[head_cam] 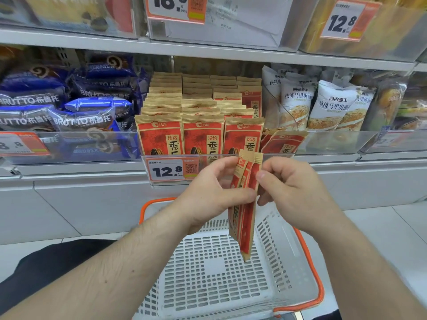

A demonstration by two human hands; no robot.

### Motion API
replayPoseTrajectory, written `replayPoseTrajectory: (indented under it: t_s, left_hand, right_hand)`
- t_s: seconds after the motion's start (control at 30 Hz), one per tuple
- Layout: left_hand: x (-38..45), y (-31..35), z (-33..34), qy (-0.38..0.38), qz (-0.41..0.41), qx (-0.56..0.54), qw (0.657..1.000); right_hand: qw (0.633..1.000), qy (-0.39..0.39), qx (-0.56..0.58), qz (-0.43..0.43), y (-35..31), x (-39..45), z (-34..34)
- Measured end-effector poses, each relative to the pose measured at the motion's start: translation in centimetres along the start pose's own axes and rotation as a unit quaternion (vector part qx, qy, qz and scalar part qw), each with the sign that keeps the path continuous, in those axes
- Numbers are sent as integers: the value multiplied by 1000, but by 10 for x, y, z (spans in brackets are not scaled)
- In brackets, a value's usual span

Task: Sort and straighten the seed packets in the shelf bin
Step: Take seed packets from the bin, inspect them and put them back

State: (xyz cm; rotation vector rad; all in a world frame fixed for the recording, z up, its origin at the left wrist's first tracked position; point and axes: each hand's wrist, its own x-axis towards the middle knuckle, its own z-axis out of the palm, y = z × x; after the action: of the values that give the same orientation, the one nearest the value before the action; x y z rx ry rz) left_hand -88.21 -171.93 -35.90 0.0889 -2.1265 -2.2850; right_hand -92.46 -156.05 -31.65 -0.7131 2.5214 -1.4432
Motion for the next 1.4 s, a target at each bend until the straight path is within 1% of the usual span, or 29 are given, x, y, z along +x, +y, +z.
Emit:
replayPoseTrajectory:
  t_s: [0.03, 0.1, 0.17, 0.23, 0.33, 0.57, 0.67, 0.73, 0.8, 0.83, 0.9, 0.97, 1.0, 1.07, 1.17, 1.23, 1.4]
  left_hand:
    - [0, 0, 0, 2, -10, -18, 1000]
    - [1, 0, 0, -9, -40, -62, 997]
    - [1, 1, -2, -51, -53, -107, 991]
    - [1, 2, -2, -96, -49, -142, 984]
    - [1, 1, -1, -126, -47, -168, 977]
    - [-1, 2, -1, -150, -47, -182, 971]
    - [0, 3, -1, -121, -53, -160, 978]
    - [0, 4, 0, -68, -60, -128, 988]
    - [0, 6, -1, -10, -64, -125, 990]
    - [1, 6, -2, 14, -65, -137, 988]
    - [2, 7, -3, 59, -69, -159, 983]
    - [3, 7, -3, 88, -68, -165, 980]
    - [3, 8, -2, 97, -65, -164, 980]
    - [3, 8, -2, 110, -66, -169, 977]
    - [3, 9, -2, 122, -72, -173, 975]
    - [3, 10, -2, 121, -77, -174, 974]
    - [3, 8, -2, 113, -76, -180, 974]
  right_hand:
    - [1000, -8, 12, 1, 0, 0, 2]
    - [997, -26, 74, 11, 0, 0, 4]
    - [989, -39, 142, 22, -1, 2, 5]
    - [981, -51, 187, 30, -3, 2, 5]
    - [976, -60, 207, 35, -2, 2, 4]
    - [974, -65, 213, 33, 1, 2, 2]
    - [981, -47, 188, 26, 0, 2, 3]
    - [991, -24, 132, 13, -2, 1, 4]
    - [997, -27, 70, 1, -2, 0, 2]
    - [998, -50, 35, 2, -1, -1, -1]
    - [989, -135, -52, 23, -1, -2, -8]
    - [961, -227, -145, 59, -2, -4, -11]
    - [947, -254, -182, 69, -3, -6, -10]
    - [934, -271, -223, 67, -3, -7, -7]
    - [935, -284, -203, 64, -1, -6, -8]
    - [934, -300, -183, 65, 1, -6, -11]
    - [931, -315, -176, 59, 3, -6, -12]
